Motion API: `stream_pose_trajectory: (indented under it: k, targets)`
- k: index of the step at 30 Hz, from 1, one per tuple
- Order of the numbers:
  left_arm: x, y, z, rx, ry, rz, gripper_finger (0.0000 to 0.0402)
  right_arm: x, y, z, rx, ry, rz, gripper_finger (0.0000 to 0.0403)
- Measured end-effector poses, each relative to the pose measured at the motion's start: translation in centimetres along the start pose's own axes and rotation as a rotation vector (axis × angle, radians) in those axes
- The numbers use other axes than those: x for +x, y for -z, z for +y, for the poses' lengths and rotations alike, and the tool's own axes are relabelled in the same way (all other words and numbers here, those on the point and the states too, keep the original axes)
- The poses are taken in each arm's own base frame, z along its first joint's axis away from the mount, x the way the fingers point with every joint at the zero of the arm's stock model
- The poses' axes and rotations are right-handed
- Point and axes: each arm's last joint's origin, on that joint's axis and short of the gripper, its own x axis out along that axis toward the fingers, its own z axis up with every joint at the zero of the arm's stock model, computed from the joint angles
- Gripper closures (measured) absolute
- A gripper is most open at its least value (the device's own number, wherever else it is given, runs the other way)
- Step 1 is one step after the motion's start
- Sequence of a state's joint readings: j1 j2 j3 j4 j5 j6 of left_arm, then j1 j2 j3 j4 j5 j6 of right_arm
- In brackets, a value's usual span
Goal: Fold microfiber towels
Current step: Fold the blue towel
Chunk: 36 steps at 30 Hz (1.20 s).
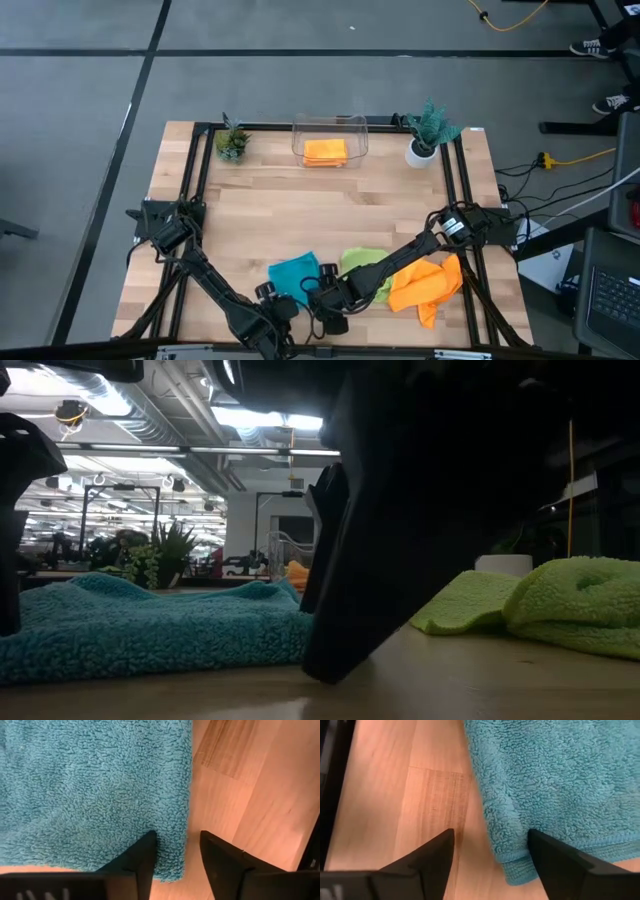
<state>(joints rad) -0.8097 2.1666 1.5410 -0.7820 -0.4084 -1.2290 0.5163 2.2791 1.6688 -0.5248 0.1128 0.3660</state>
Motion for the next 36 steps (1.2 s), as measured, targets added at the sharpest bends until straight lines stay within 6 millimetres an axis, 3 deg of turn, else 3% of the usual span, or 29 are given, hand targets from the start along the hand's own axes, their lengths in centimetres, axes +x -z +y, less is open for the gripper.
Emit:
stream_pose_trajectory:
  k: [21,28,36]
  targets:
    - [0.0,0.2,0.2,0.013,-0.016,0.016,0.0396,0.3,0.4,-0.2,0.022,0.021,0.034,0.0389]
    - [-1.4,-0.6,-0.4,-0.019,0.071,0.058,0.0400,-1.3,-0.8,0.5,0.064,-0.054,0.117,0.0391]
    - [-4.6,-2.2,-1.0,-0.045,0.162,0.064,0.0401,-4.8,-3.5,1.4,0.048,-0.102,0.103,0.0396]
